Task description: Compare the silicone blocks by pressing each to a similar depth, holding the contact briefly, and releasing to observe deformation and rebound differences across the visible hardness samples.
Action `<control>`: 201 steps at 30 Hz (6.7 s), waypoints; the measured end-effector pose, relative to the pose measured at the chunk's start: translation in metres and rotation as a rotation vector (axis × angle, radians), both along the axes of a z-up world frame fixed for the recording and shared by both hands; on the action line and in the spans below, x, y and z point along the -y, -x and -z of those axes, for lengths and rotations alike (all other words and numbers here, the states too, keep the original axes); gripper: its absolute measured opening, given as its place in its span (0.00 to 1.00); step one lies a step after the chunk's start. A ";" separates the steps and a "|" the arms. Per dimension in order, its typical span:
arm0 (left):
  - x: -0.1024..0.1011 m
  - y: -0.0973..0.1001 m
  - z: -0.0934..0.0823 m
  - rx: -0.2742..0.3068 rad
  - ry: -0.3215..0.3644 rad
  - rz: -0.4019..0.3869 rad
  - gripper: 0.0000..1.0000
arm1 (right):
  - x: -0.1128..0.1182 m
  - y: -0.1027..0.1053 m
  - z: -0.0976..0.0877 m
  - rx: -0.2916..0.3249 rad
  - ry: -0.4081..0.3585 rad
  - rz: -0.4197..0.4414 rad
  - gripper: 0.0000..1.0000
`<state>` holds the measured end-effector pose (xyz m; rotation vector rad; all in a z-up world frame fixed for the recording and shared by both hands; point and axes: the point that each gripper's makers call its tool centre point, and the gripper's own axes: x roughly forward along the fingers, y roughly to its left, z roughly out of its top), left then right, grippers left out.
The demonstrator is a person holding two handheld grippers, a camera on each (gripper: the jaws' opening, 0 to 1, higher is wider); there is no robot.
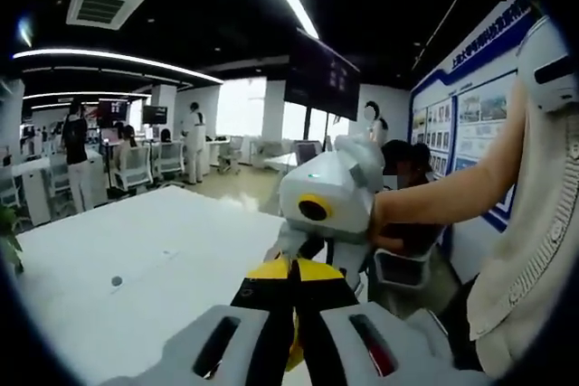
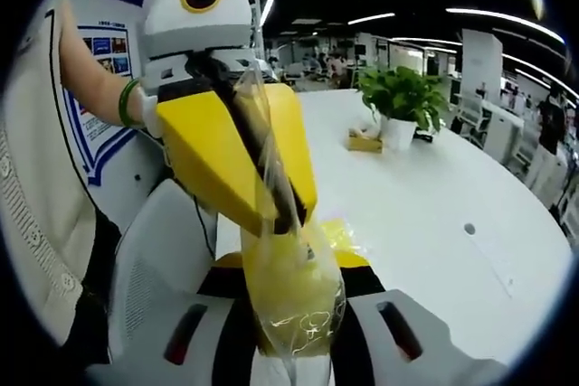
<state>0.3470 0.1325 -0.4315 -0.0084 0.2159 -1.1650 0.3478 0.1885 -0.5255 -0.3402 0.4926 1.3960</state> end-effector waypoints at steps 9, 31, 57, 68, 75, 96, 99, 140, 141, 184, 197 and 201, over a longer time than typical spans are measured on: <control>-0.006 -0.001 0.001 -0.002 0.009 -0.007 0.00 | -0.004 0.001 0.001 0.001 0.006 -0.012 0.24; -0.017 -0.006 0.014 -0.061 0.040 -0.059 0.00 | -0.009 0.002 0.015 0.014 0.040 -0.041 0.30; -0.007 -0.029 0.101 -0.292 -0.002 -0.184 0.00 | 0.106 0.020 0.020 -0.085 -0.158 0.501 0.74; 0.027 -0.061 0.138 -0.443 0.085 -0.232 0.00 | 0.155 0.031 0.042 -0.178 -0.207 0.723 0.71; 0.035 -0.082 0.166 -0.510 0.096 -0.269 0.00 | 0.167 0.036 0.048 -0.204 -0.184 0.720 0.69; -0.006 -0.131 0.243 -0.688 0.146 -0.523 0.00 | 0.172 0.021 0.068 -0.195 -0.131 0.718 0.70; -0.008 -0.137 0.254 -0.678 0.134 -0.549 0.00 | 0.177 0.017 0.066 -0.191 -0.135 0.730 0.70; -0.044 -0.147 0.274 -0.189 -0.415 -0.448 0.37 | 0.152 0.035 0.046 -0.126 -0.202 0.676 0.66; -0.045 -0.144 0.273 -0.193 -0.419 -0.438 0.38 | 0.149 0.037 0.045 -0.129 -0.210 0.670 0.66; -0.180 0.075 0.121 -0.083 -0.162 -0.658 0.68 | 0.127 0.089 0.014 0.105 -0.246 0.551 0.69; -0.201 0.080 0.109 -0.047 -0.110 -0.705 0.69 | 0.107 0.094 0.015 0.066 -0.289 0.533 0.72; -0.206 0.080 0.111 -0.057 -0.105 -0.718 0.69 | 0.111 0.088 0.014 0.074 -0.287 0.555 0.71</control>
